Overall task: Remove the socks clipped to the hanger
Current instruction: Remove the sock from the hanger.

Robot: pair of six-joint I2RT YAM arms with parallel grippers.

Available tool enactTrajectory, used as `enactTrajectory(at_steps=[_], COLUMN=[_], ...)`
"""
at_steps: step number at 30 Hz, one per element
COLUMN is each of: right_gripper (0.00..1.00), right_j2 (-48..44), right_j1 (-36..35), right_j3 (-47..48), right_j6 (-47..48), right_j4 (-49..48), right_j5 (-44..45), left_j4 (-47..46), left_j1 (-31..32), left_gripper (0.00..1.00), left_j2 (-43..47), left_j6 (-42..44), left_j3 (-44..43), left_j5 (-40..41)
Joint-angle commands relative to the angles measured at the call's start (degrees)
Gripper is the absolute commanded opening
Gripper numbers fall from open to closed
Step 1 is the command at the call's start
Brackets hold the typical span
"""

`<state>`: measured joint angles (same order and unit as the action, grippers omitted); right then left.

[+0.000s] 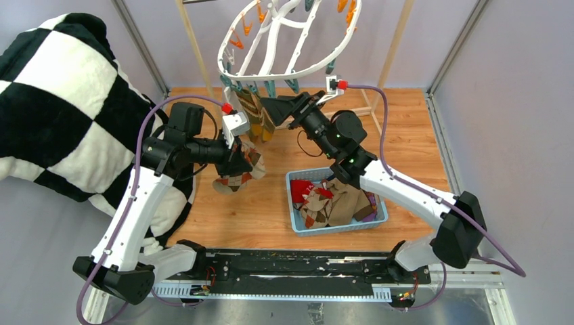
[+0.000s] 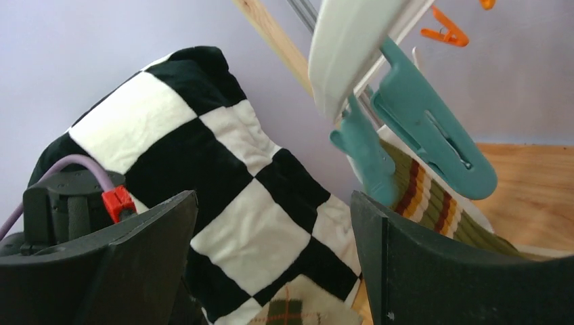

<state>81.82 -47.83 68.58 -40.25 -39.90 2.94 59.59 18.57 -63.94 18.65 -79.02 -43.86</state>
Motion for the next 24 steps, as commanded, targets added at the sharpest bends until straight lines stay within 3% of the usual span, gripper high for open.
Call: enactTrajectory(at_steps=[1,4,9,14,20,24], right_gripper=[0.89,0.93,0.96,0.91,0.7,0.4], right_j2=[-4.5,-7.9,-8.9,-7.9,-4.8,-3.2], right_j1=[0.8,0.9,0.8,0.7,-0.3,-0.3], right_j3=[-4.6,-9.2,-17.4,-21.3,-19.9,-18.6], right_j6=[-0.7,2.4,3.5,1.2,-2.6,-5.6], right_j4=[1.1,1.7,-8.5,-16.1,-21.5,-22.7], right_j5=[-6.0,-15.6,-37.4,-43.7,-46.4,-46.0], left_j4=[0.3,0.3,0.3,0.3,0.3,0.3], left_j1=[0.5,0.5,0.5,0.5,0.5,0.5], left_gripper=[0.0,0.0,0.0,0.0,0.0,0.0], left_j2=[1.1,2.1,3.4,4.1,4.6,5.2], left_j6=[0.5,0.8,1.3,0.6,0.1,0.0], left_j3=[-0.3,-0.4,-0.4,-0.3,-0.4,-0.1], left_j5=[0.4,-0.2,-3.7,-6.3,-7.1,-6.9])
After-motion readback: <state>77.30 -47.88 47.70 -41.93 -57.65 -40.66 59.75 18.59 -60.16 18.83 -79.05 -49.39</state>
